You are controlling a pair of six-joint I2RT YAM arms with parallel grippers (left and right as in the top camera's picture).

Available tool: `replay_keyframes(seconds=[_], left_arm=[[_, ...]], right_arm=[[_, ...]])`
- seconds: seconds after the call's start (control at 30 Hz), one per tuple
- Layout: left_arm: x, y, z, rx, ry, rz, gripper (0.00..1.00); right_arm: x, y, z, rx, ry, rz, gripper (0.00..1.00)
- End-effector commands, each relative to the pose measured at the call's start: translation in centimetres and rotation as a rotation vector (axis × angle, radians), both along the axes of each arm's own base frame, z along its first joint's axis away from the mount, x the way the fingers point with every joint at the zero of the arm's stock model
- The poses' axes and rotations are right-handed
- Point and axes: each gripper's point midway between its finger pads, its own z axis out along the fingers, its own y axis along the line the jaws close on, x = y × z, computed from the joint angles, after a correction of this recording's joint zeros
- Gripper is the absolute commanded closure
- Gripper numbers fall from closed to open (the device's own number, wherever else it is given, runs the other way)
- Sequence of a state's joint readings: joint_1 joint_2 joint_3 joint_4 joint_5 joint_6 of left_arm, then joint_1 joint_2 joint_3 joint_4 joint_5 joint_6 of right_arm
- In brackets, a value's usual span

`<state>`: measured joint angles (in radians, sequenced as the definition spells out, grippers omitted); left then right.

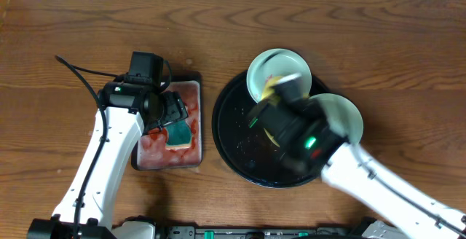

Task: Clean dirty plates on tray and stack at the side
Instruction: 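Place the yellow plate on the table right of the tray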

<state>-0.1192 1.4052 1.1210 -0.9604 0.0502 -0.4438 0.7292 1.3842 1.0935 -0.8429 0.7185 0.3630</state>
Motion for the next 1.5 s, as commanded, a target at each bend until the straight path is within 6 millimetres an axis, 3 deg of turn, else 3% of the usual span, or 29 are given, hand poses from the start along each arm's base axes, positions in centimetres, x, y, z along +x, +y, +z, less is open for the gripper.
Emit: replay_keyframes(seconds=[0.0, 0.03, 0.13, 0.17, 0.2, 0.27, 0.33, 0.47, 0.57, 0.6, 0.67, 0.7, 0.73, 0.83, 0.97, 1.1, 1.17, 1.27, 1.3, 1.47], left_arm=[[-0.2, 0.2, -0.2, 0.004, 0.011, -0.001, 0.18], [-0.2, 0.2, -0.2, 0.004, 0.011, -0.001, 0.18], [-0.2, 0.2, -0.2, 0.004, 0.011, -0.001, 0.17], [-0.2, 0.2, -0.2, 0.004, 0.011, -0.001, 0.17], [-0.2, 0.2, -0.2, 0.004, 0.011, -0.001, 0.17], [-0.2, 0.2, -0.2, 0.004, 0.011, -0.001, 0.17], [-0.2, 0.2, -0.2, 0.004, 0.011, -0.001, 0.17], [-0.2, 0.2, -0.2, 0.004, 0.011, -0.001, 0.17], [-0.1, 0.2, -0.2, 0.004, 0.010, -0.001, 0.17], [-0.2, 0.2, -0.2, 0.004, 0.011, -0.001, 0.17], [-0.2, 0.2, -0.2, 0.004, 0.011, -0.001, 0.17], [-0.2, 0.2, -0.2, 0.004, 0.011, -0.001, 0.17], [-0.2, 0.2, -0.2, 0.004, 0.011, -0.001, 0.17], [-0.2, 0.2, -0.2, 0.004, 0.011, -0.001, 0.17], [-0.2, 0.2, -0.2, 0.004, 0.011, -0.001, 0.17], [-0.2, 0.2, -0.2, 0.004, 0.011, -0.001, 0.17], [-0.2, 0.2, -0.2, 0.004, 0.011, -0.001, 0.17], [-0.2, 0.2, -0.2, 0.004, 0.011, -0.001, 0.17], [-0.2, 0.2, -0.2, 0.004, 0.011, -0.001, 0.17], [-0.2, 0.2, -0.2, 0.004, 0.011, -0.001, 0.17]], right_arm=[[0.7, -1.6, -0.5, 0.460, 0.178, -0.052, 0.99], [1.1, -2.3, -0.4, 0.495, 0.180, -0.060, 0.99], [2.9, -8.1, 0.9, 0.687, 0.131, -0.159, 0.99], [3.3, -11.5, 1.0, 0.739, 0.096, -0.247, 0.99], [3.4, -12.7, 1.0, 0.753, 0.085, -0.280, 0.99], [3.2, -18.6, 0.3, 0.802, 0.036, -0.448, 0.99], [2.2, -25.5, -1.3, 0.817, -0.014, -0.644, 0.99], [0.5, -31.0, -4.5, 0.809, -0.009, -0.857, 0.99], [-1.8, -34.4, -8.3, 0.735, 0.056, -1.039, 0.99], [-2.6, -35.4, -10.5, 0.712, 0.109, -1.090, 0.99], [-2.8, -35.9, -11.5, 0.710, 0.126, -1.097, 0.99], [-2.4, -36.0, -11.5, 0.722, 0.119, -1.076, 0.89], [-2.0, -35.7, -11.2, 0.739, 0.114, -1.036, 0.71], [0.2, -33.1, -8.5, 0.831, 0.074, -0.844, 0.49], [1.4, -28.4, -4.4, 0.844, 0.056, -0.632, 0.50], [1.2, -22.5, -2.7, 0.783, 0.141, -0.462, 0.55], [1.2, -20.7, -3.4, 0.737, 0.190, -0.428, 0.58], [0.7, -20.0, -5.9, 0.605, 0.249, -0.450, 0.60], [0.7, -19.2, -8.1, 0.556, 0.278, -0.431, 0.57], [-0.1, -16.6, -12.1, 0.555, 0.353, -0.374, 0.62]])
